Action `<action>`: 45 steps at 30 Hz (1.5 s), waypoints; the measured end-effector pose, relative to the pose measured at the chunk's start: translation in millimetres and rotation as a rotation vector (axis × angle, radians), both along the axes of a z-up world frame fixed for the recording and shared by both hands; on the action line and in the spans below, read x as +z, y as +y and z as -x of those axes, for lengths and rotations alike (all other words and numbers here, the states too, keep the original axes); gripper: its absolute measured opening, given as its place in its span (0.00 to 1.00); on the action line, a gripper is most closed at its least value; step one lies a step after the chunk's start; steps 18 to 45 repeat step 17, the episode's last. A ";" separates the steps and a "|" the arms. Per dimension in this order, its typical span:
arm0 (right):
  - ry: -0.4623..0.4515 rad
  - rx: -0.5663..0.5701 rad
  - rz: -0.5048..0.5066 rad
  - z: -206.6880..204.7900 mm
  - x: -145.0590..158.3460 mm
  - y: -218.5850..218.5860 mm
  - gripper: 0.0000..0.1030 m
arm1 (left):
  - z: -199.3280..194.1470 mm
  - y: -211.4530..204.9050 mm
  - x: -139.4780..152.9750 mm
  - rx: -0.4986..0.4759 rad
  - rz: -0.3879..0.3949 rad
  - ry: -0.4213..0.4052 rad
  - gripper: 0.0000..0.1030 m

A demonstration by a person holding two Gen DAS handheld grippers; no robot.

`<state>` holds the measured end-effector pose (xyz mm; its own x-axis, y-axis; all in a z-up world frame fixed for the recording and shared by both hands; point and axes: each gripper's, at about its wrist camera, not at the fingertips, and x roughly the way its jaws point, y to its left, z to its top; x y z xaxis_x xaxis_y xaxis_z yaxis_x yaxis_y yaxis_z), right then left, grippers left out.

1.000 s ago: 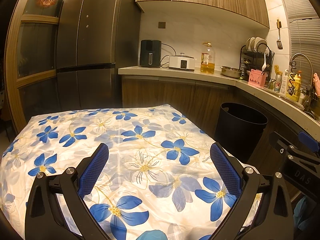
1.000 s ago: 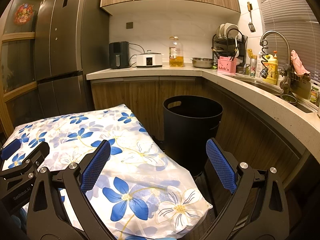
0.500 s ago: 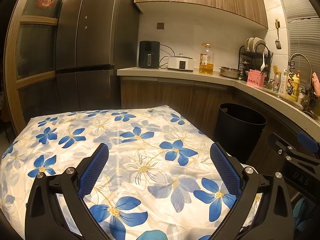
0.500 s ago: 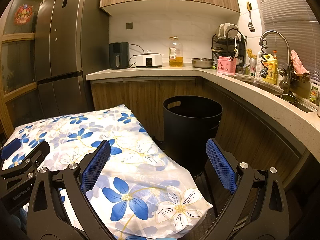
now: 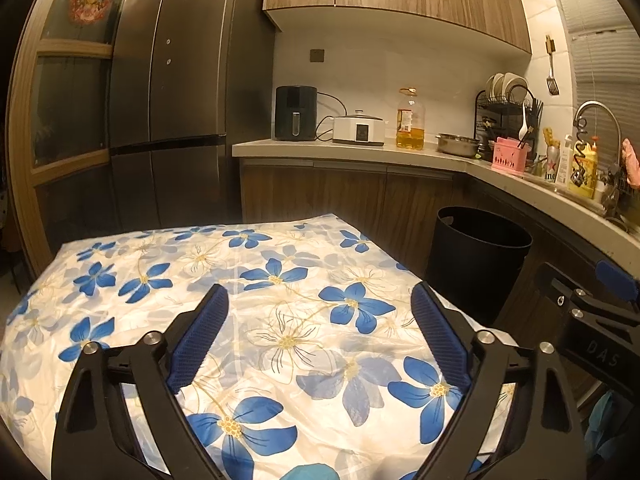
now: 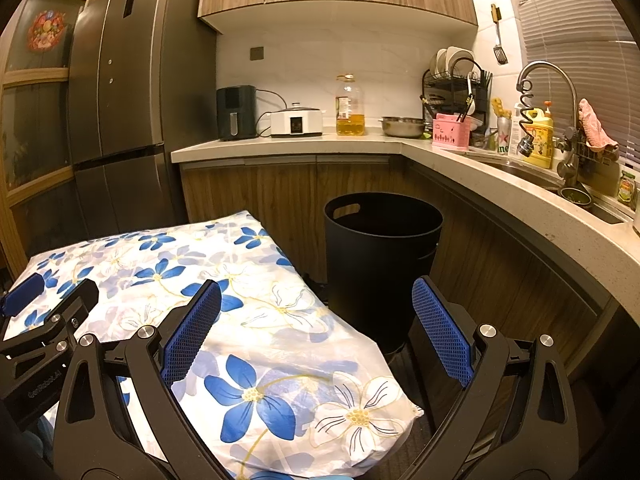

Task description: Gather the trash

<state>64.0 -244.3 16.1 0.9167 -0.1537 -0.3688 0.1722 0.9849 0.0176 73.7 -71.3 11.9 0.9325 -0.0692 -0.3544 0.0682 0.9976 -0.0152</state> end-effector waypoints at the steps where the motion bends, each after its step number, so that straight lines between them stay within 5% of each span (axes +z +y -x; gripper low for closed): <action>1: 0.000 -0.001 -0.001 0.5 0.2 -0.7 0.92 | 0.2 -1.2 0.1 -0.004 -0.005 -0.001 0.81; 45: -0.009 -0.010 -0.006 3.2 1.0 -3.1 0.92 | 5.7 -3.8 1.7 0.012 -0.010 -0.006 0.87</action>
